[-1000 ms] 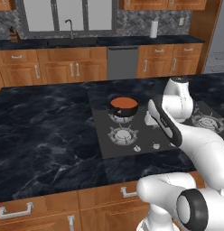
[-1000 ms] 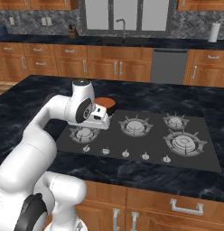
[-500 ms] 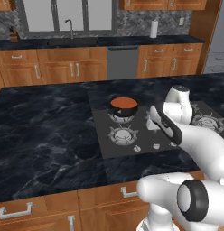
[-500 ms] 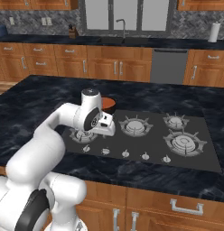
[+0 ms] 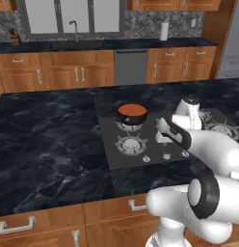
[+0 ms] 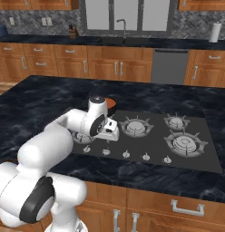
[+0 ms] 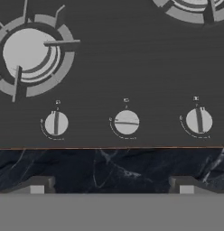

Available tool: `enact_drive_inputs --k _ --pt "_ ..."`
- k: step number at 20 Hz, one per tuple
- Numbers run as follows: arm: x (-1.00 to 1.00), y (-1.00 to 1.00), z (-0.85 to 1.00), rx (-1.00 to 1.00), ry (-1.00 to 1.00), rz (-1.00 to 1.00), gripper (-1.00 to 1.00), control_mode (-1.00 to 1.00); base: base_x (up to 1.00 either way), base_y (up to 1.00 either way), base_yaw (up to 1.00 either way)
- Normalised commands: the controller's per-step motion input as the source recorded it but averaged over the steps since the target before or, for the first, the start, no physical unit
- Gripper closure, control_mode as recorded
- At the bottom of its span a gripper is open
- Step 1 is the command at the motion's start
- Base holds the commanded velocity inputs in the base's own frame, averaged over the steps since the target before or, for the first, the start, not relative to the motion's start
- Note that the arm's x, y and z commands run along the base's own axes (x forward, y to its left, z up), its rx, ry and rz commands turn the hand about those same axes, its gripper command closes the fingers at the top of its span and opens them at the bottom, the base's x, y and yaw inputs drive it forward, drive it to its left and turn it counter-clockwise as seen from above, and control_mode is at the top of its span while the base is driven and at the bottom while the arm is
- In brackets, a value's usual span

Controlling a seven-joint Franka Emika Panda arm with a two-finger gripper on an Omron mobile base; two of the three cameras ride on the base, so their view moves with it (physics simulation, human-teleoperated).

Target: Wait until the marinara sauce is simmered to a deep red color and then turn off the stove.

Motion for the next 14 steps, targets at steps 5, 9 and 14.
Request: enact_drive_inputs --k 5,9,14 --pt "0.11 -0.06 -0.26 0.00 0.07 0.00 -1.00 -1.00 0.00 0.00 0.00" --pt "0.06 -0.01 -0.24 0.00 0.08 0.00 -1.00 -1.00 0.00 0.00 0.00" --pt "0.13 0.00 -0.25 0.00 0.09 0.00 -1.00 -1.00 0.00 0.00 0.00"
